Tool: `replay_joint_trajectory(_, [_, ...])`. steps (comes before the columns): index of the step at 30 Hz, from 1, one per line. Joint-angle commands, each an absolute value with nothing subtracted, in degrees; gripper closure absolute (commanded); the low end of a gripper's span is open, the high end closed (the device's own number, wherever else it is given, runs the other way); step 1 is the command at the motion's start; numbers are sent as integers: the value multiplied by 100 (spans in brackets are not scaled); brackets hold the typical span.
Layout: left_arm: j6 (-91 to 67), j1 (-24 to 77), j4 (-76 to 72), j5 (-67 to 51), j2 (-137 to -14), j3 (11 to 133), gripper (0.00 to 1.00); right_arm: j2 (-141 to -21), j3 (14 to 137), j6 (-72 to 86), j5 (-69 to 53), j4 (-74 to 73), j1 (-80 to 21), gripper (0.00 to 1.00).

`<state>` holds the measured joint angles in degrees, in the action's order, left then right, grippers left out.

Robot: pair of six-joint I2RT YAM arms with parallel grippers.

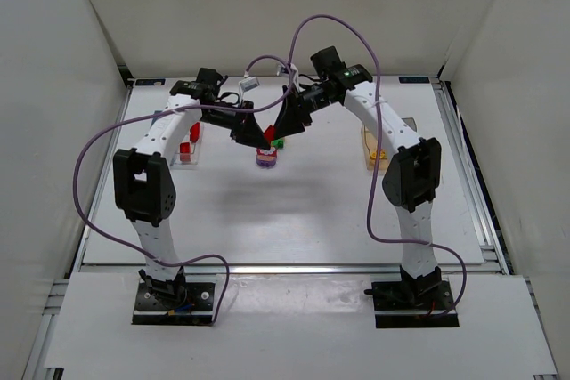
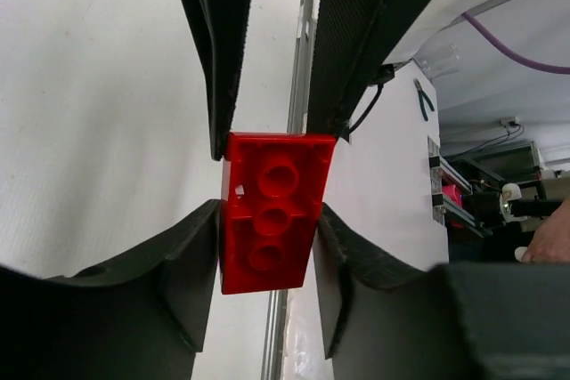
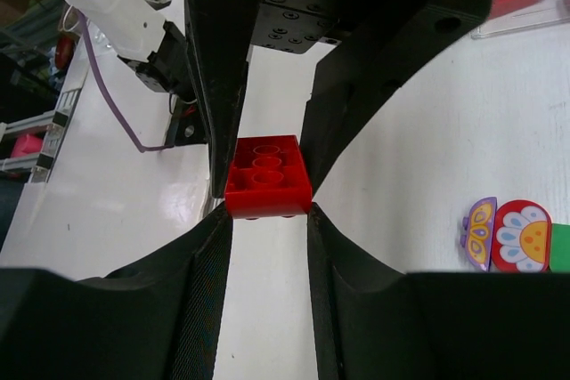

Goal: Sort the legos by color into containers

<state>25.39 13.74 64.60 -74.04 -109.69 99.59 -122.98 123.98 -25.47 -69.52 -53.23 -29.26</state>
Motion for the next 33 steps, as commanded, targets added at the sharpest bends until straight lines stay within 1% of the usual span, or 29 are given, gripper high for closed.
replay_joint_trajectory(1, [2505,1406,6232,-7532,-10494,9914,49,-12243,12647,-2443,-7304,-5221,-2918,100])
replay_joint_trajectory(2, [2505,1406,6214,-7541,-10494,9914,55,-12252,12639,-2443,-7295,-5221,-2927,100])
replay_joint_trajectory(5, [2435,1406,6082,-7585,-10468,9914,67,-12270,12595,-2470,-7321,-5264,-2909,100])
replay_joint_trajectory(6, [2435,1406,6047,-7611,-10450,9914,75,-12261,12577,-2470,-7313,-5265,-2909,100])
replay_joint_trajectory(7, [2408,1406,6021,-7655,-10441,9923,78,-12261,12568,-2461,-7278,-5282,-2909,100])
replay_joint_trajectory(8, [2417,1406,6021,-7673,-10433,9923,81,-12261,12568,-2461,-7234,-5282,-2909,99])
replay_joint_trajectory(9, [2417,1406,6021,-7690,-10433,9923,87,-12261,12551,-2444,-7190,-5282,-2900,96])
replay_joint_trajectory(10, [2417,1398,6021,-7682,-10398,9914,88,-12243,12542,-2417,-7050,-5274,-2909,93])
replay_joint_trajectory(14, [2364,1301,5898,-7673,-10213,9608,90,-12051,12340,-2145,-6689,-5142,-2839,26])
replay_joint_trajectory(16, [2233,1143,5819,-7690,-10082,9414,90,-11884,12139,-2136,-6461,-5133,-2786,14])
replay_joint_trajectory(17, [2206,1073,5740,-7673,-10003,9204,90,-11709,12051,-2144,-6425,-5124,-2786,3])
replay_joint_trajectory(18, [2084,916,5670,-7655,-9967,9080,90,-11611,11884,-2136,-6407,-5133,-2734,1])
replay_joint_trajectory(22, [1601,388,5213,-7542,-9625,8588,90,-10944,11314,-2145,-5943,-5054,-2471,1])
replay_joint_trajectory(25, [1056,-130,4861,-6831,-9597,8525,90,-10372,10752,-2179,-5539,-4992,-2242,1])
replay_joint_trajectory(26, [855,-367,4808,-6620,-9659,8578,90,-10223,10592,-2241,-5163,-4992,-2198,1])
replay_joint_trajectory(27, [713,-439,4799,-5887,-9703,8726,90,-9978,10426,-2285,-4846,-4931,-2171,1])
replay_joint_trajectory(28, [677,-526,4825,-5445,-9764,8849,90,-9871,10154,-2363,-4486,-4931,-2171,1])
replay_joint_trajectory(29, [581,-640,4877,-5014,-9886,8981,90,-9783,10073,-2451,-3865,-4965,-2171,1])
replay_joint_trajectory(30, [606,-685,4930,-4409,-9957,9217,90,-9730,10003,-2530,-3571,-5018,-2162,1])
replay_joint_trajectory(31, [606,-712,4965,-4073,-10010,9333,90,-9590,9837,-2583,-3290,-4966,-2171,1])
replay_joint_trajectory(32, [606,-729,5001,-3425,-10159,9430,90,-9493,9731,-2627,-2800,-4879,-2171,1])
replay_joint_trajectory(33, [659,-729,5053,-3262,-10256,9648,90,-9344,9538,-2724,-2604,-4834,-2162,1])
